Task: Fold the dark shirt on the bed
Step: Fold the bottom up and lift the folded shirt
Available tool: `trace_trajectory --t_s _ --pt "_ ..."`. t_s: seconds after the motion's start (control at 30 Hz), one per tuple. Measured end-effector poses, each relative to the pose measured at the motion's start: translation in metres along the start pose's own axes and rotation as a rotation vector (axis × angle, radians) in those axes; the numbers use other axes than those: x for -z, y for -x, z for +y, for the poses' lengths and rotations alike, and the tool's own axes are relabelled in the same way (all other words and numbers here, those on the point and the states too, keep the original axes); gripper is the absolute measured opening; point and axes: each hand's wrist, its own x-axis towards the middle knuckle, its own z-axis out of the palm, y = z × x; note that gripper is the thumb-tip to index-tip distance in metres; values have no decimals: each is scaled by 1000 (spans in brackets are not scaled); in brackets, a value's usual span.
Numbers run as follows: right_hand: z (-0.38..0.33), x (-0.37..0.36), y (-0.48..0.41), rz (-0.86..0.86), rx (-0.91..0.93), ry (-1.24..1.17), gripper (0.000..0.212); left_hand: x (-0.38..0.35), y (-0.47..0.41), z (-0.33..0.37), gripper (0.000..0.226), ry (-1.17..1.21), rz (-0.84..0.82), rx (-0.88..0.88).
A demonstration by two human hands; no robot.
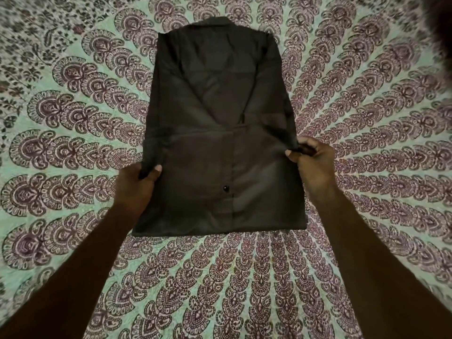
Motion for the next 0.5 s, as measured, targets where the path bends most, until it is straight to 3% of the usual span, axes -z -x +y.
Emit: trace_trajectory --t_s 0.33,0.5 --pt "13 -4 -6 128 -5 127 21 -11 2 -1 33 -72 105 -62" --pt "-4 -12 -3 -37 111 240 7 -5 0 20 23 -185 204 -224"
